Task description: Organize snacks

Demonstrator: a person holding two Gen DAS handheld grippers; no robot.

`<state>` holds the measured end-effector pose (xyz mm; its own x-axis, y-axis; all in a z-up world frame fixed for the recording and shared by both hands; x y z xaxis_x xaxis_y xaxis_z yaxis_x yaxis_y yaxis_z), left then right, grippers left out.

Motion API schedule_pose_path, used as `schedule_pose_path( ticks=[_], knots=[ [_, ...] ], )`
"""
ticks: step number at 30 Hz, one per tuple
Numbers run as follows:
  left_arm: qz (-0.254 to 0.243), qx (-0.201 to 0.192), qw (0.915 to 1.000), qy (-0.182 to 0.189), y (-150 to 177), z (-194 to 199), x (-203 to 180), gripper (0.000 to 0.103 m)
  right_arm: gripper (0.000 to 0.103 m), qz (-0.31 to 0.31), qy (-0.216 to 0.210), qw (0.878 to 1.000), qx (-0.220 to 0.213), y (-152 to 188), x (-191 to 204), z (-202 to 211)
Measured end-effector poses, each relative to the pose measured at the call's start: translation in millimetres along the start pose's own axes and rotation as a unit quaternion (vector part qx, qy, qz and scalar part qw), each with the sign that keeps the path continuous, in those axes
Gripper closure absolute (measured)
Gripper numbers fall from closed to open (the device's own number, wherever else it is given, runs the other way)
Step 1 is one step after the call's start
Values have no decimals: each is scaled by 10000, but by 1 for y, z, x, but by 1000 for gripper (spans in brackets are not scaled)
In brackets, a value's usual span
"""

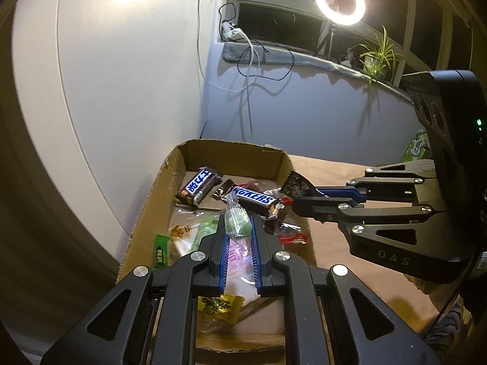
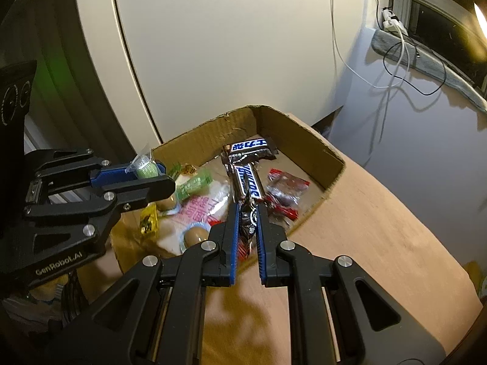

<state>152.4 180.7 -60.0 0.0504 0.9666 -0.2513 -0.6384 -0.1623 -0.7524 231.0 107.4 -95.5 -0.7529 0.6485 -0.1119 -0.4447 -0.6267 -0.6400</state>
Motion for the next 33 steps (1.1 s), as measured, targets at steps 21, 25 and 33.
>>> schedule_pose_path(
  ticks=[21, 25, 33],
  knots=[
    [75, -117, 9997, -221, 3, 15, 7, 60, 60, -174, -106, 9997, -93, -4, 6, 6],
    [30, -83, 9996, -252, 7, 20, 4, 60, 39, -166, -21, 9998, -129, 2, 7, 14],
    [10, -56, 9995, -319, 22, 33, -6, 49, 33, -239, 120, 9993, -266, 22, 9, 40]
  ],
)
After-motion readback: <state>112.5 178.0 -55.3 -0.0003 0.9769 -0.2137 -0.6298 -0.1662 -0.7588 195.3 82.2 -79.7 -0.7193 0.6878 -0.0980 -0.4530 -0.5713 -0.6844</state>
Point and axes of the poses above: each gripper's, at about its wrist camera, not at the fingertips, and z roughly against the way its jaws point, x to its left, y to its underside, the point moved 7 cm from there along -z, roughly the way its jaws point, and after that the axes turned 12 degrees about y, right-handed, at the moved point
